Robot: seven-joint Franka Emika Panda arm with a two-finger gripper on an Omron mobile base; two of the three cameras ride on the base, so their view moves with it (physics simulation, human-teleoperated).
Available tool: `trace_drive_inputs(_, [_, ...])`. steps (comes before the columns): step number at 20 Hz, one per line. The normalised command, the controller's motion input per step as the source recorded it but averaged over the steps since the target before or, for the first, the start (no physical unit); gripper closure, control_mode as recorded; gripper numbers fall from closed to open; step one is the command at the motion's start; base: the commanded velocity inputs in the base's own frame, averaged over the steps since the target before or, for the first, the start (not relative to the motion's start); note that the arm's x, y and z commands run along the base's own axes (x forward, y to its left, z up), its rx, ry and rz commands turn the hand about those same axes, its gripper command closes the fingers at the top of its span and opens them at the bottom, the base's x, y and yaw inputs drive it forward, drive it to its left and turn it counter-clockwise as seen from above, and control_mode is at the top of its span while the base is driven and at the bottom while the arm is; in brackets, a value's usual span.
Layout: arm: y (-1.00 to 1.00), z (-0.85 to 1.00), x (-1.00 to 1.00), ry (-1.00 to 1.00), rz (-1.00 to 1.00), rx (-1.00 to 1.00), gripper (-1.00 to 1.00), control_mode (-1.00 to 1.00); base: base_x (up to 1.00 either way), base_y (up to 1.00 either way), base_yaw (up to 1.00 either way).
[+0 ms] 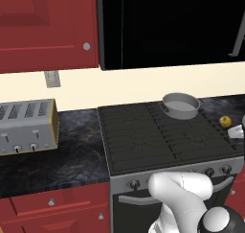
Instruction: Turn on the burner for the pot on the stove. Wait thirty seconds for the pot to heat up. Then add the squash to the pot.
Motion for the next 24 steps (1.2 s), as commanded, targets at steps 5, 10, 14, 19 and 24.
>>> trace_drive_inputs(5, [0.00, 0.00, 0.00, 0.00, 0.00, 0.00, -1.00, -1.00, 0.00, 0.00, 0.00])
trace_drive_inputs(10, [0.00, 0.00, 0.00, 0.00, 0.00, 0.00, -1.00, -1.00, 0.00, 0.00, 0.00])
trace_drive_inputs(14, [0.00, 0.00, 0.00, 0.00, 0.00, 0.00, -1.00, -1.00, 0.00, 0.00, 0.00])
trace_drive_inputs(19, [0.00, 0.00, 0.00, 0.00, 0.00, 0.00, -1.00, -1.00, 0.00, 0.00, 0.00])
trace_drive_inputs(24, [0.00, 0.00, 0.00, 0.00, 0.00, 0.00, -1.00, -1.00, 0.00, 0.00, 0.00])
